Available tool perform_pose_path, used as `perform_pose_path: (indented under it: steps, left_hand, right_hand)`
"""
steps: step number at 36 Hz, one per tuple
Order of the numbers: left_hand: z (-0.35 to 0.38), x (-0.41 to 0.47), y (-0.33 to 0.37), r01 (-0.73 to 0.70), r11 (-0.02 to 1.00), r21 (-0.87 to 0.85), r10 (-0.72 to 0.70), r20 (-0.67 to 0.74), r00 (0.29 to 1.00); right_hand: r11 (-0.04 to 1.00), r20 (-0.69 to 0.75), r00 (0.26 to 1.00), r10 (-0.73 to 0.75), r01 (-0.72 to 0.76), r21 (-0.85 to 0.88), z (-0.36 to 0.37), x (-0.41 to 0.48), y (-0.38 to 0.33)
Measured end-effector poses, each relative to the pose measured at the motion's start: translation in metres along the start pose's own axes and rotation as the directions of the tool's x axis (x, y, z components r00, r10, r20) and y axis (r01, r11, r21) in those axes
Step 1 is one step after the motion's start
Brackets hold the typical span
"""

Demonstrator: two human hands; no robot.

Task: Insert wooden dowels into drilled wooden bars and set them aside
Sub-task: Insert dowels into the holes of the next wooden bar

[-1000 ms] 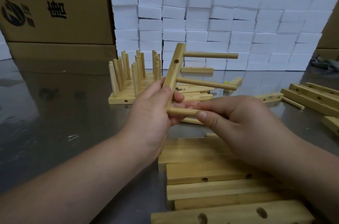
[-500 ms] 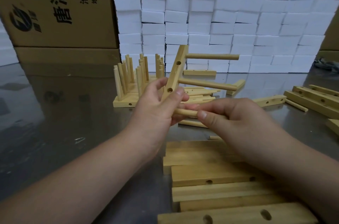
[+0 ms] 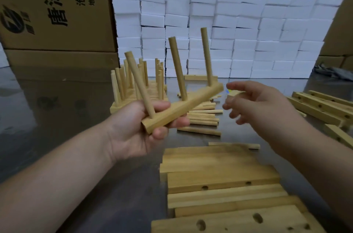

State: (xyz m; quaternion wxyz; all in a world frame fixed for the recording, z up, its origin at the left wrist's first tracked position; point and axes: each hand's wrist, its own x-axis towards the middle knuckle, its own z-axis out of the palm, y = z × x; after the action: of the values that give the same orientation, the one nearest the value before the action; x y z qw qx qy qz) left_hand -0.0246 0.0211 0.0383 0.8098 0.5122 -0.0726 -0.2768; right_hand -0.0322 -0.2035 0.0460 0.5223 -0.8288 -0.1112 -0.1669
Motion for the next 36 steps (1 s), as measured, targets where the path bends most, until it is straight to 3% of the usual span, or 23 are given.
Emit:
perform_pose_path:
  steps: [5,9,12,14,18,23,28,31,36]
  left_hand:
    - [-0.001,-0.005,0.002,0.105,0.994,0.023,-0.107,0.111,0.988]
    - [-0.004,-0.004,0.005,0.125,0.992,-0.013,-0.123,0.097,0.988]
    - [-0.007,0.003,0.006,-0.041,0.999,-0.021,0.038,-0.146,0.989]
    - [-0.009,0.008,0.002,-0.196,0.977,0.084,0.213,-0.316,0.925]
    - [-0.009,0.012,-0.004,-0.339,0.907,0.250,0.411,-0.348,0.843]
    - [-0.017,0.016,-0.008,-0.167,0.768,0.619,0.471,-0.369,0.801]
    - [-0.028,0.018,-0.007,-0.083,0.656,0.750,0.512,-0.362,0.779]
    - [-0.029,0.015,-0.003,-0.011,0.515,0.857,0.555,-0.324,0.766]
    - [-0.031,0.002,0.008,0.079,0.346,0.935,0.500,-0.256,0.827]
  right_hand:
    - [0.998,0.193,0.981,0.032,-0.040,0.040,-0.005,0.000,0.002]
    - [0.999,0.182,0.983,-0.004,-0.003,0.041,-0.004,0.000,0.002]
    - [0.997,0.135,0.991,0.017,-0.027,0.072,-0.004,0.002,0.002]
    - [0.996,0.090,0.995,0.041,-0.048,0.069,-0.003,0.003,0.003]
    - [0.997,0.041,0.997,0.062,-0.064,0.048,0.001,0.003,0.007]
    - [0.998,0.062,0.996,0.065,-0.065,0.010,0.004,0.002,0.008]
    - [0.999,0.111,0.993,0.029,-0.034,0.041,0.010,-0.002,0.009]
    - [0.999,0.124,0.992,0.016,-0.022,0.050,0.011,-0.002,0.009]
    - [0.997,0.154,0.988,0.013,-0.023,0.067,0.012,-0.004,0.008]
